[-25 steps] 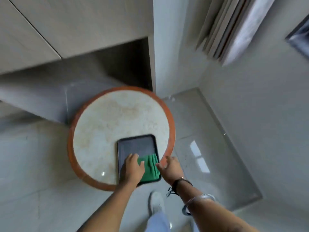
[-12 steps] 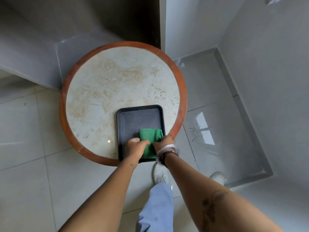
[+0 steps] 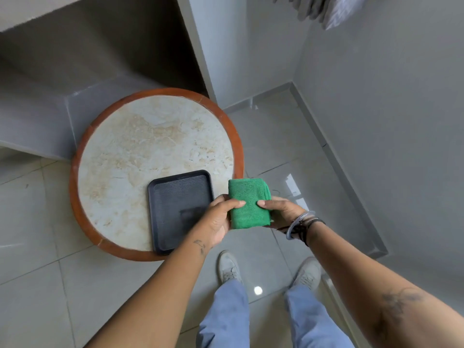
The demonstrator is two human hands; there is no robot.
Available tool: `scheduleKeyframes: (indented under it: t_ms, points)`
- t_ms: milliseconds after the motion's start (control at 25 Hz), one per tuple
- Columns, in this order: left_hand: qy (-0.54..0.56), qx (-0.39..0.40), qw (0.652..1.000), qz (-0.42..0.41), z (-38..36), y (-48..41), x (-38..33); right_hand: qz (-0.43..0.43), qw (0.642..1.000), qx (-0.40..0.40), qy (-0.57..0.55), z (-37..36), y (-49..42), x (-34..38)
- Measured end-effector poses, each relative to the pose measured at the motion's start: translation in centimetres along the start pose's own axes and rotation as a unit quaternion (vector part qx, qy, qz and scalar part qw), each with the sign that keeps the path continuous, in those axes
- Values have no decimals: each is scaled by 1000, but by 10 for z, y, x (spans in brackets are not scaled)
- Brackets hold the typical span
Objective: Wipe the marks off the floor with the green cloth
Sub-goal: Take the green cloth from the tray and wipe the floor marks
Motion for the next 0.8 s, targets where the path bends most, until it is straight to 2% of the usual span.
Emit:
scheduleKeyframes:
  t_ms: [80,200,280,320,360,400,480,520,560,600,640,720,800]
  points:
    - [-33,-20,999,20,-23,-22,29,17,999,-37,-3,48,7,6]
    - [-116,-34,991,49,-45,-64,80,-5,991,-124,56,125,3,-4]
    - [-220,-57,973,40,-47,-104,108,-1,966,-226,125,187,-11,-7]
    - [-295,-71,953,23,-41,-127,116,8,940,-287,186,220,-19,-4]
    - [-385,-79,919,2,-33,-152,126,15,904,-341,259,250,-30,-2]
    - [-490,-83,867,-26,-25,-178,133,21,856,-382,347,275,-43,2]
    - [-674,-70,731,-82,-12,-236,153,23,728,-435,530,322,-81,3]
    - [-716,-70,686,-103,-7,-266,161,34,660,-450,601,341,-105,3]
    - [-733,-81,667,-108,1,-299,170,50,608,-453,650,357,-134,-1]
    - [-733,-100,665,-100,9,-331,180,67,574,-447,682,370,-161,-8]
    - [-733,-115,665,-85,19,-367,194,79,556,-427,709,382,-194,-21]
    - [-761,-110,637,-44,35,-418,225,39,557,-324,764,398,-256,-67]
    - [-814,-78,576,-16,45,-460,256,-71,541,-213,811,418,-296,-138]
Point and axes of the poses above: each hand's wrist, its own y-axis away from the middle knuckle, its own z-axis out of the back of the hand, x = y × z, the point moved 8 cm from there along -y, towards the middle knuckle
